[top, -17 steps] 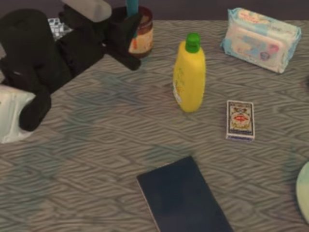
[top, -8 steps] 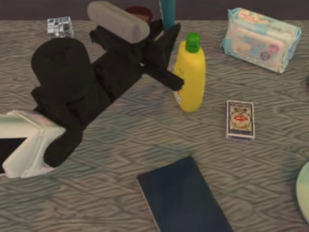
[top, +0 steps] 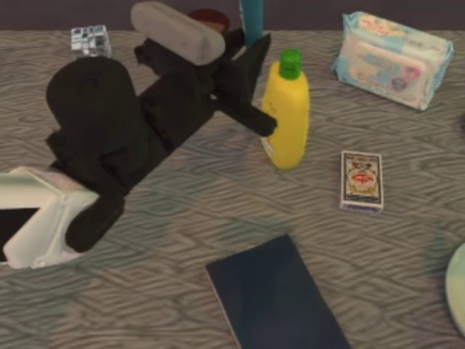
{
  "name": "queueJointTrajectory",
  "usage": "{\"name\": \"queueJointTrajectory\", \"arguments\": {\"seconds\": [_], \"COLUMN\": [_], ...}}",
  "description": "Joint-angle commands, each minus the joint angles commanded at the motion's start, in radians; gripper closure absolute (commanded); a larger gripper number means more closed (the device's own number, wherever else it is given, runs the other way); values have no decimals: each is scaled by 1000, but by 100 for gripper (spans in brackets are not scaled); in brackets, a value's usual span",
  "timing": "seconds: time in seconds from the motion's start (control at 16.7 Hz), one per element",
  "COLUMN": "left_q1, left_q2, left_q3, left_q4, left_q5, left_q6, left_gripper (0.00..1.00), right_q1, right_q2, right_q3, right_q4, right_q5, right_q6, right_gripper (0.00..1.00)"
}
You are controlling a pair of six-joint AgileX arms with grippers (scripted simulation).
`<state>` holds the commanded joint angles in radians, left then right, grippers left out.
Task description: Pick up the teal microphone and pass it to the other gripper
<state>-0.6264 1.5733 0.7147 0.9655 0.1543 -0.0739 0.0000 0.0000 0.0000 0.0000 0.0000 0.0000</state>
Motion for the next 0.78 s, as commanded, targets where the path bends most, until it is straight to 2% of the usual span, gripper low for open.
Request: {"name": "queueJointTrajectory", "arguments": {"seconds": [0.18,0.3,0.48,0.78], "left_q1": [0,0,0,0], "left_q2": [0,0,0,0], "left_q3": [0,0,0,0], "left_q4": [0,0,0,0], "left_q5": [0,0,0,0], "left_q6": [0,0,0,0], "left_gripper": [100,100,100,100], "right_q1": [8,36,106,257], "right_q2": [13,67,228,629], "right_q3": [9,47,148,391], "right_q4": [5,26,83,231], "right_q5": [-7,-31,-89,-215], "right_q6": [-1,-6,-15,-30], "right_gripper": [0,0,0,0]}}
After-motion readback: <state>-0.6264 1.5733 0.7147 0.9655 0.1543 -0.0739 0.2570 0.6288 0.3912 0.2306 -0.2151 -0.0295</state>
